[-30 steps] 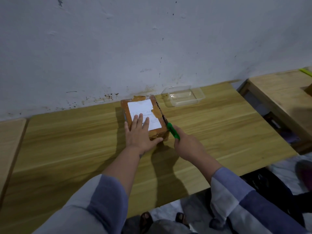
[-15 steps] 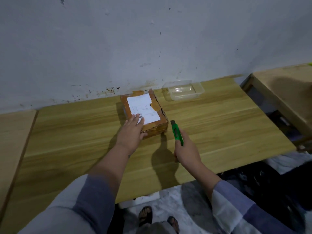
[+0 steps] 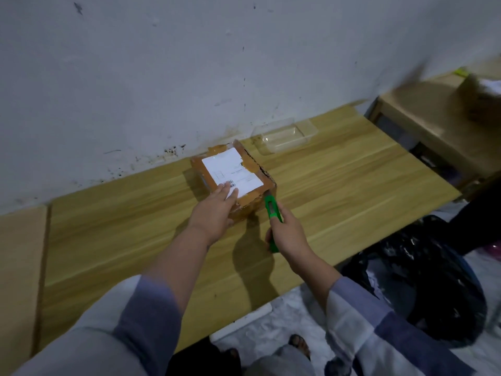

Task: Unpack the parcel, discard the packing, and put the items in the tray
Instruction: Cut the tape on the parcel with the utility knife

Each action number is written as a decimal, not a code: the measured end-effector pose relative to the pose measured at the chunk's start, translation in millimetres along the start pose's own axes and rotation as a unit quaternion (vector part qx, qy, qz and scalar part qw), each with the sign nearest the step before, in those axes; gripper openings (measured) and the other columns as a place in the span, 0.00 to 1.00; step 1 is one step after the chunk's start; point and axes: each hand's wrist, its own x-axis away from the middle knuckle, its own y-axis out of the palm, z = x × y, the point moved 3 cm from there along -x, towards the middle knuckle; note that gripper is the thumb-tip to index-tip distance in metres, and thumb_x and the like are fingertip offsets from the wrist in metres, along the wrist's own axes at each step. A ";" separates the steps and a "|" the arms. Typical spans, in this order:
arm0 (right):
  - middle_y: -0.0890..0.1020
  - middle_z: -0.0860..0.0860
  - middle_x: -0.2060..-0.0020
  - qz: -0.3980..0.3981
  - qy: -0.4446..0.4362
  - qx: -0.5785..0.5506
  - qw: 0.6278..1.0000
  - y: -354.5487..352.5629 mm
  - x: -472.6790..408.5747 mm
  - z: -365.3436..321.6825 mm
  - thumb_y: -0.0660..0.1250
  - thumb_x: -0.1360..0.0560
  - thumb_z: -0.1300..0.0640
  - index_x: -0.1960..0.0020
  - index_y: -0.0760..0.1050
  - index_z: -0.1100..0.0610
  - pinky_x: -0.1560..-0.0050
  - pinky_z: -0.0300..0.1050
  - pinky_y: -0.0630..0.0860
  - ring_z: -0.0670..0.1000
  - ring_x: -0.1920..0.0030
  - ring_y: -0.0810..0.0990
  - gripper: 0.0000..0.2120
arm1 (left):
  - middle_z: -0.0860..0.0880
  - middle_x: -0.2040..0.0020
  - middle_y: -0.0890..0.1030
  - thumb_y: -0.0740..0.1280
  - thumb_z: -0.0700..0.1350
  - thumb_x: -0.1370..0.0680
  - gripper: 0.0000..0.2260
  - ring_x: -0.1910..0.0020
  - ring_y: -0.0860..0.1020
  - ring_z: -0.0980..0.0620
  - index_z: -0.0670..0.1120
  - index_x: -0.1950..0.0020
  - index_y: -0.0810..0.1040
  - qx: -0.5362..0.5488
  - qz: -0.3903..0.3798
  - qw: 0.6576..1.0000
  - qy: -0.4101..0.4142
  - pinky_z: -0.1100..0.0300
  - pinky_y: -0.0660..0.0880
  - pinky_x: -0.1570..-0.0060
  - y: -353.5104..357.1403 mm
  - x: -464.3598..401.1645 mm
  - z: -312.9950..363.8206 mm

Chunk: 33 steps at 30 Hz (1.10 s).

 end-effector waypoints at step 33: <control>0.74 0.54 0.50 0.034 0.016 0.018 0.999 77.7 60.5 6.1 0.53 0.20 0.57 0.25 0.52 0.44 0.73 0.42 0.76 0.48 0.74 0.75 0.26 | 0.46 0.21 0.49 0.67 0.47 0.23 0.36 0.22 0.49 0.49 0.47 0.22 0.50 -0.031 0.030 0.998 0.056 0.54 0.67 0.33 12.0 -4.5 -15.9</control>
